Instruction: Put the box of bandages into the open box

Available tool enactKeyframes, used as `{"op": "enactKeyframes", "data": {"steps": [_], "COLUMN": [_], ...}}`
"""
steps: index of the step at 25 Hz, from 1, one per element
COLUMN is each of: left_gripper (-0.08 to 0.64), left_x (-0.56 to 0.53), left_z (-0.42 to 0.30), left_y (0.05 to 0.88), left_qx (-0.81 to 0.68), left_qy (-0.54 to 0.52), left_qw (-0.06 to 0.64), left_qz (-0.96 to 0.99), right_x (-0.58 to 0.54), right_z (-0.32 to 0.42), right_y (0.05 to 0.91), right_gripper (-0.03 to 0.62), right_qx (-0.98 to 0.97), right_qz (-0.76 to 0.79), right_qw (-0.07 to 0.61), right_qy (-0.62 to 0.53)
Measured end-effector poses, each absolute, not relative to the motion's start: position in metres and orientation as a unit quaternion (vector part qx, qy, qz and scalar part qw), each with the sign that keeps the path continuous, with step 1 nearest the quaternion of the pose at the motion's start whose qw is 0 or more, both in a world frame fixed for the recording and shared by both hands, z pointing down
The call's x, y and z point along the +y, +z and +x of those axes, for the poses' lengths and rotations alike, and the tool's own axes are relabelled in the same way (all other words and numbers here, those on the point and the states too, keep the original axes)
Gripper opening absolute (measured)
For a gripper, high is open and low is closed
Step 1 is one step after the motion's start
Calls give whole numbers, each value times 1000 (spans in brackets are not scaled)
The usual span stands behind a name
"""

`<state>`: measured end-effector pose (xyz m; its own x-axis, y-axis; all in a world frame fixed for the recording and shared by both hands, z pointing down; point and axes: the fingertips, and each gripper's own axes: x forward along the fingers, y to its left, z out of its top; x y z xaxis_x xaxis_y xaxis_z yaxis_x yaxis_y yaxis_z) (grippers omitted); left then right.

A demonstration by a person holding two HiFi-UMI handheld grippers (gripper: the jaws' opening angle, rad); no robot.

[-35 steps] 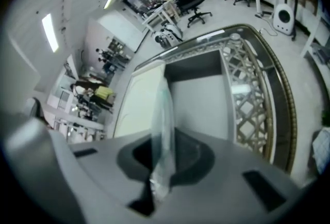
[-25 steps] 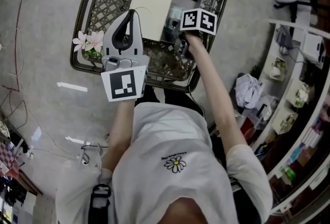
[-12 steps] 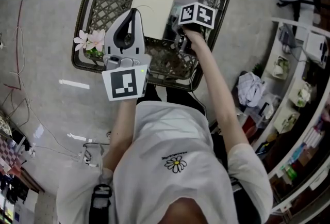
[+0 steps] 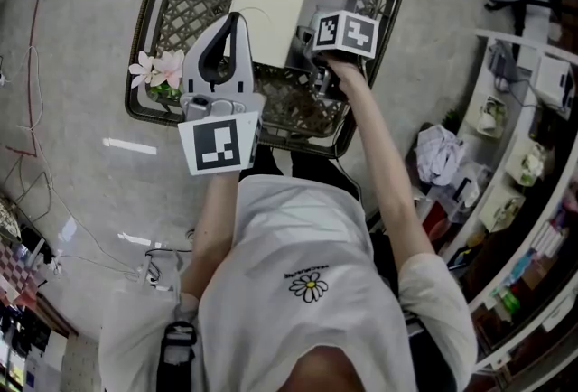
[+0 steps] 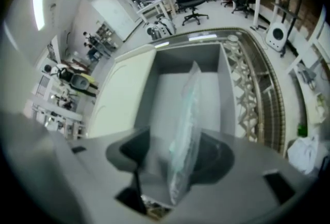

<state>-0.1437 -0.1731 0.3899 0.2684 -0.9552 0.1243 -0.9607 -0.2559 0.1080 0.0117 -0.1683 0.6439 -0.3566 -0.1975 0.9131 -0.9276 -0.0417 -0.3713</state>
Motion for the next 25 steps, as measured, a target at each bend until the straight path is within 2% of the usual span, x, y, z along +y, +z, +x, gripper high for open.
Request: {"op": "enactKeyframes", "data": {"steps": [10,25], "left_gripper": [20,20], "left_x": [-173,-175], "left_z": [-137,-130], "left_y": [390,387], "left_qx": [-598,-590], "left_qy": [14,13], "left_qw": [84,79], "left_qz": [797,804], "right_x": [-171,-172], "right_z": [23,18], "right_y": [627,588], "right_gripper": [245,245], "right_qx": [-630,-655], "right_qz": [478,468], "right_qw": [345,293], "right_qy": [506,515]}}
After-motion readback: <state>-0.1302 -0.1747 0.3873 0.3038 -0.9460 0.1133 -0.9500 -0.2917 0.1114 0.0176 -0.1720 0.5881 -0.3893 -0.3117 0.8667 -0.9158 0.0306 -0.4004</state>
